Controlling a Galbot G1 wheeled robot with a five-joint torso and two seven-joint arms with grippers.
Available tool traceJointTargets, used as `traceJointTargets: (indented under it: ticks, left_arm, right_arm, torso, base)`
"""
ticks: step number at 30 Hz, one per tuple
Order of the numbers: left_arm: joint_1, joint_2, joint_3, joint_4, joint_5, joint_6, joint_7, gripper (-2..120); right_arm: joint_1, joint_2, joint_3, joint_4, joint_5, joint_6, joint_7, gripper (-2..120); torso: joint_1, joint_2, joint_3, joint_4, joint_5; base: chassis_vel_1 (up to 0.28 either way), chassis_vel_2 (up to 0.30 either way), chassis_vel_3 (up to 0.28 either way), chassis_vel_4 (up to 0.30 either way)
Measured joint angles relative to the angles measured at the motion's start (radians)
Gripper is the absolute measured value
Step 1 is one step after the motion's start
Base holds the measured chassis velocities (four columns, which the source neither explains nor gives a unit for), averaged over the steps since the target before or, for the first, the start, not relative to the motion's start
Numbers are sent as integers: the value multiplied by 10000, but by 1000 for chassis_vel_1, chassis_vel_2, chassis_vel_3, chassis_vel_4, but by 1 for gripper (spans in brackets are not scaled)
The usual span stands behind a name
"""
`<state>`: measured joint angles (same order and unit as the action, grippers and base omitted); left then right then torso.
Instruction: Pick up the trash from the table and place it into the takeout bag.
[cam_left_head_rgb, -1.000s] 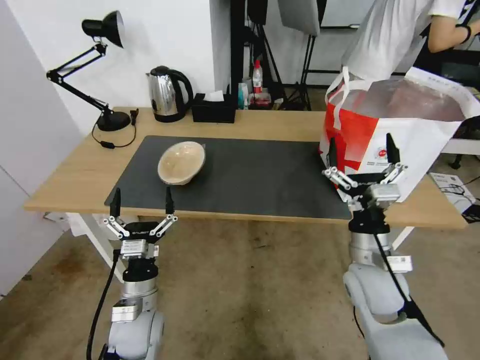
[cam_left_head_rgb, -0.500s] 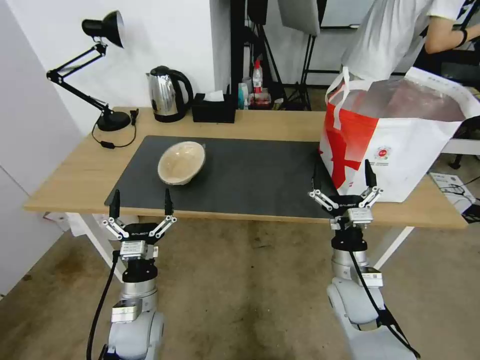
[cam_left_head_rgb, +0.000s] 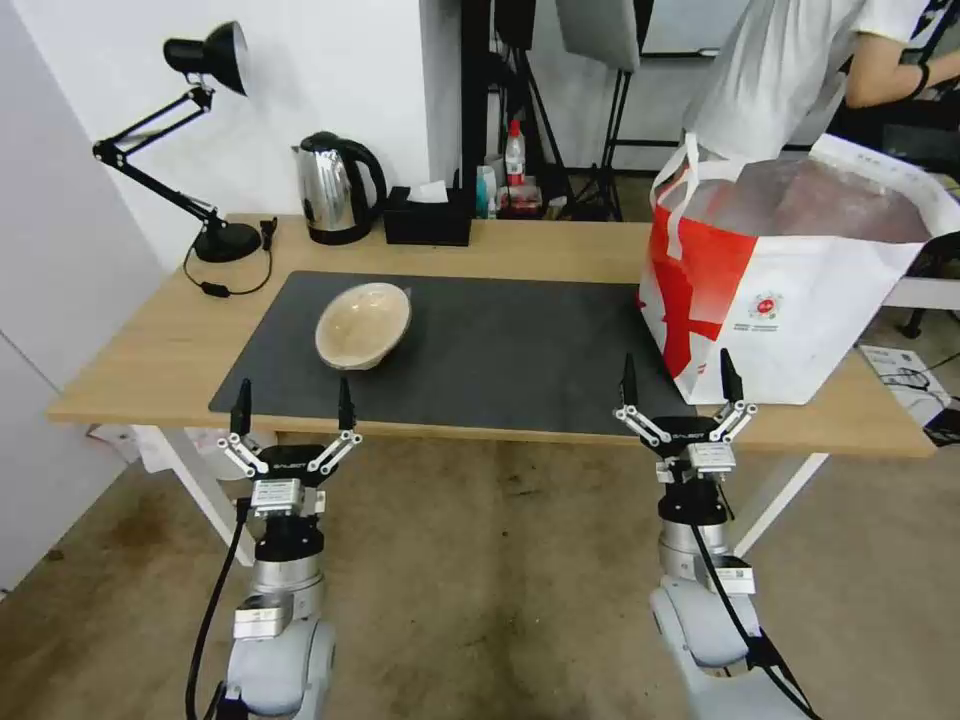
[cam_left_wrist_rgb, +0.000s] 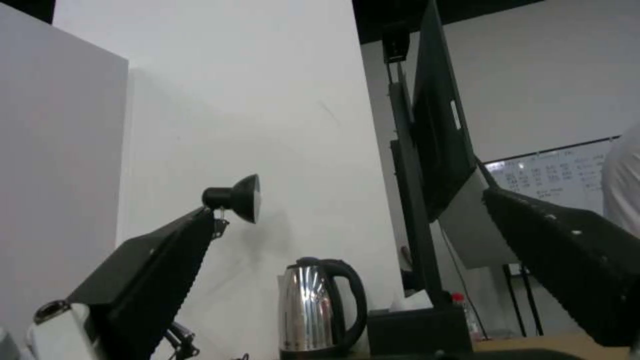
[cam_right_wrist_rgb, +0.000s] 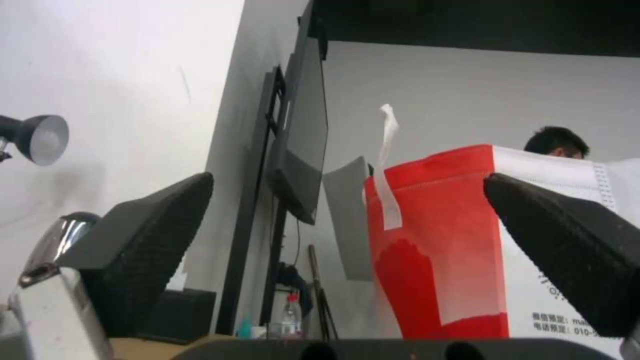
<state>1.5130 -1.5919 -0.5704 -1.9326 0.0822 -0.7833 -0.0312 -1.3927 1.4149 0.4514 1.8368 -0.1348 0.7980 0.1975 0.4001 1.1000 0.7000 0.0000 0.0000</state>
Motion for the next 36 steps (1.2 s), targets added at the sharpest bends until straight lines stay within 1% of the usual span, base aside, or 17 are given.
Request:
traceJointTargets:
  ticks: [11,23,36]
  left_arm:
    - [-11,3,-25,0,-4,-28,4,100]
    - [-100,5,-20,1,-5,-29,10,100]
    - [-511,51,4,171,23,210,39,100]
  right_arm:
    - [-25,110,-31,-50,-274,64,4,100]
    - [-30,111,-21,-43,-284,33,10,100]
    - [-26,109,-20,-29,-283,18,15,100]
  torso:
    - [0,0,0,0,0]
    - [0,-1,0,0,0]
    - [-1,-1,0,0,0]
  base:
    - [0,0,0,0]
    - [0,0,0,0]
    - [0,0,0,0]
